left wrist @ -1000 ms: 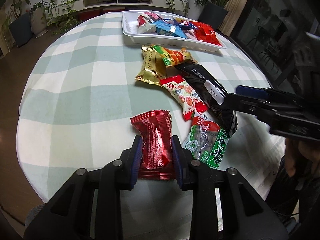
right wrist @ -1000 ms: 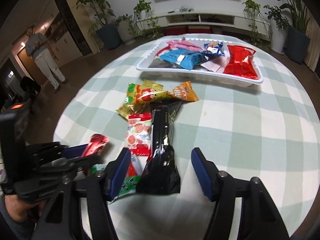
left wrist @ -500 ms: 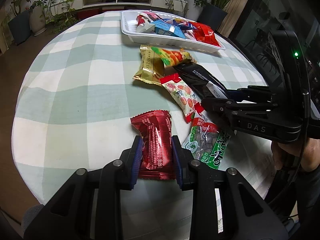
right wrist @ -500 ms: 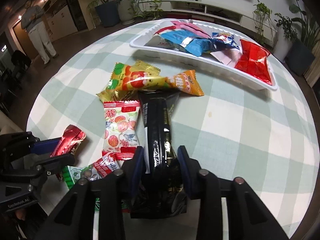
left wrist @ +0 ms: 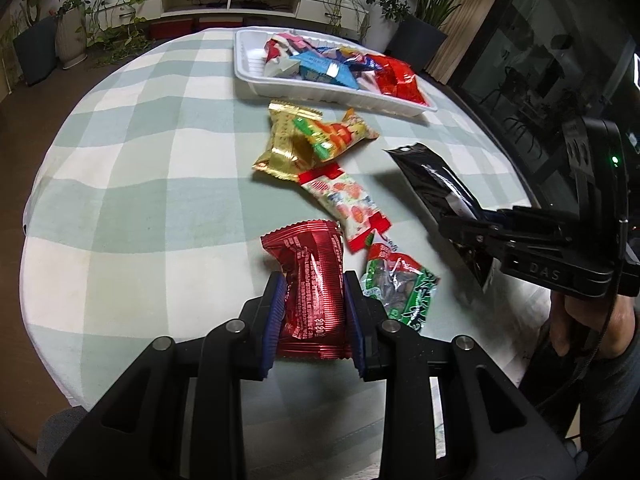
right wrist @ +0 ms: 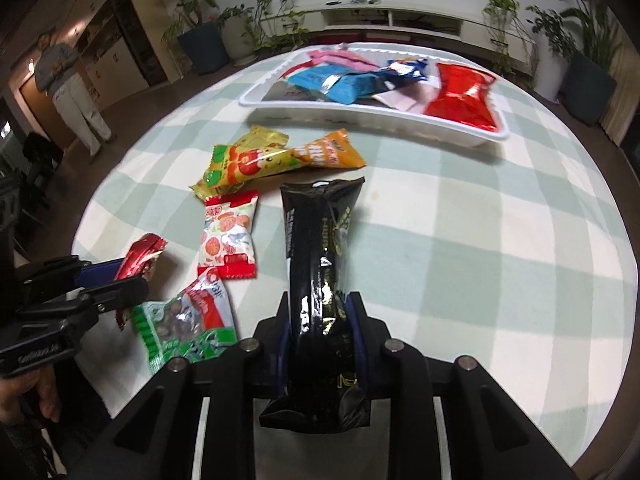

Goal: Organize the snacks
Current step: 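Carry the red candy and black packet into the tray and release both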

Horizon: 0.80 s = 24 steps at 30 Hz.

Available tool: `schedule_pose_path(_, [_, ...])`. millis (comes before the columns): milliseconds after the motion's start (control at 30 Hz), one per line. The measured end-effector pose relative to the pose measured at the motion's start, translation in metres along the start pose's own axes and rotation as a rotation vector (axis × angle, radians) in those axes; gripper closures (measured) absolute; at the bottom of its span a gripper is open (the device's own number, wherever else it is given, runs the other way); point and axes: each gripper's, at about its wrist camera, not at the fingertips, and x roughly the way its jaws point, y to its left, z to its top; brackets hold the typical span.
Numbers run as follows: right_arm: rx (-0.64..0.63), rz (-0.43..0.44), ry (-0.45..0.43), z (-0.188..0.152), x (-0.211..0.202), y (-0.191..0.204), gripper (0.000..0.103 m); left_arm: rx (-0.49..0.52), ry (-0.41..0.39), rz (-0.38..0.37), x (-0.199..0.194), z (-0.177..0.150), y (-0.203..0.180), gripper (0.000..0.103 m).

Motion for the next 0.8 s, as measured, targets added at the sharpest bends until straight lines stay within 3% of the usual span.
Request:
schedule_pose_path(500, [0.163, 0.037, -0.098, -0.003, -0.04, -0.046, 0.076, -0.03, -0.055, -0.059, -0.02, 0.016, -0.001, 0.076])
schedule_pose_path(800, [0.218, 0.015, -0.199, 0.029, -0.074, -0.078, 0.076, -0.029, -0.132, -0.083, -0.04, 0.074, 0.008, 0.076])
